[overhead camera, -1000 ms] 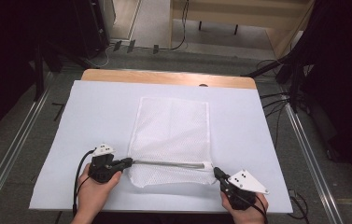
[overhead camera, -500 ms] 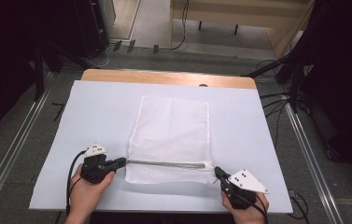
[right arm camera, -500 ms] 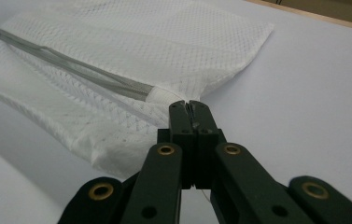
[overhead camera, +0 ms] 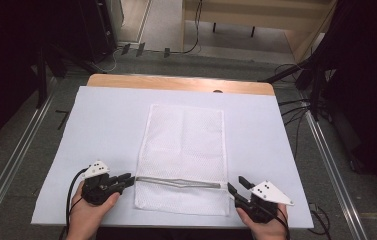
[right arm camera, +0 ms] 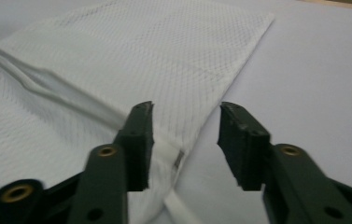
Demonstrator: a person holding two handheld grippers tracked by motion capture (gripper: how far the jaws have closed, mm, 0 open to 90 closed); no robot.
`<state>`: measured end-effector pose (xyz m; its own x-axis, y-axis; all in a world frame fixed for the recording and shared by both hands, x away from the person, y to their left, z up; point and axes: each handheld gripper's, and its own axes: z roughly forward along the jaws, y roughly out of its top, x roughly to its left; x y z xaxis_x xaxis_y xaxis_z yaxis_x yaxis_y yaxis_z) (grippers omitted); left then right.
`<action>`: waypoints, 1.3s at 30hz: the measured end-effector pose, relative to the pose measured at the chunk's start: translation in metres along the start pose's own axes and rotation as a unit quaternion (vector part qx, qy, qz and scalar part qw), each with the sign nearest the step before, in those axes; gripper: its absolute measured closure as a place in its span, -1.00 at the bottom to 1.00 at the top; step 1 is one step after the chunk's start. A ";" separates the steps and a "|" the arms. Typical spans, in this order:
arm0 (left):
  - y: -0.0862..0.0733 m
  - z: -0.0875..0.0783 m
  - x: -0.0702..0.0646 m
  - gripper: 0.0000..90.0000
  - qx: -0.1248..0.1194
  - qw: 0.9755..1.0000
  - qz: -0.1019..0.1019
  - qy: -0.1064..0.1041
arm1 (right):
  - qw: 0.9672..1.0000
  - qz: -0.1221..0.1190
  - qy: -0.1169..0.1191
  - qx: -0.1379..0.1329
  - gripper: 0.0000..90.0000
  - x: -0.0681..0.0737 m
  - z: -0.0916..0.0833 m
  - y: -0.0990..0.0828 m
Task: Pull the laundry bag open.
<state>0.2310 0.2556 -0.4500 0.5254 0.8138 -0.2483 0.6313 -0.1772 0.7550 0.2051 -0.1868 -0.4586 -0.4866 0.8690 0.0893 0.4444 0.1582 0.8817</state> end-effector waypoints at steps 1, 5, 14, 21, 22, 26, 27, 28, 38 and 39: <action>0.001 -0.005 0.000 0.12 -0.019 1.000 -0.010 0.020 | 1.000 0.012 -0.002 -0.002 -0.03 -0.004 -0.001 0.001; 0.000 -0.013 0.006 -0.37 -0.045 0.998 -0.023 0.038 | 0.999 0.034 -0.008 0.001 -0.39 -0.021 -0.006 0.005; -0.006 -0.025 0.026 -0.97 -0.059 0.998 -0.016 0.031 | 0.999 0.044 -0.012 0.009 -1.00 -0.054 -0.014 0.008; -0.013 -0.037 0.049 -1.00 -0.072 0.996 -0.024 0.054 | 0.997 0.067 -0.039 0.005 -1.00 -0.089 -0.020 0.002; -0.013 -0.037 0.049 -1.00 -0.072 0.996 -0.024 0.054 | 0.997 0.069 -0.043 0.004 -1.00 -0.093 -0.021 0.001; -0.016 -0.045 0.058 -1.00 -0.089 0.994 -0.005 0.069 | 0.996 0.072 -0.054 -0.005 -1.00 -0.108 -0.025 -0.005; -0.016 -0.045 0.058 -1.00 -0.089 0.994 -0.005 0.069 | 0.996 0.072 -0.054 -0.005 -1.00 -0.108 -0.025 -0.005; -0.016 -0.046 0.060 -1.00 -0.093 0.993 0.001 0.077 | 0.996 0.074 -0.056 -0.008 -1.00 -0.110 -0.026 -0.006; -0.017 -0.051 0.064 -1.00 -0.119 0.989 0.010 0.081 | 0.995 0.076 -0.064 -0.011 -1.00 -0.114 -0.027 -0.010; -0.017 -0.051 0.064 -1.00 -0.121 0.989 0.011 0.081 | 0.995 0.076 -0.063 -0.011 -1.00 -0.114 -0.027 -0.010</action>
<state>0.2247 0.3386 -0.4477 0.4278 0.8923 -0.1441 0.4549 -0.0748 0.8874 0.2361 -0.3005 -0.4647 -0.3167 0.9340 0.1655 0.4878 0.0107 0.8729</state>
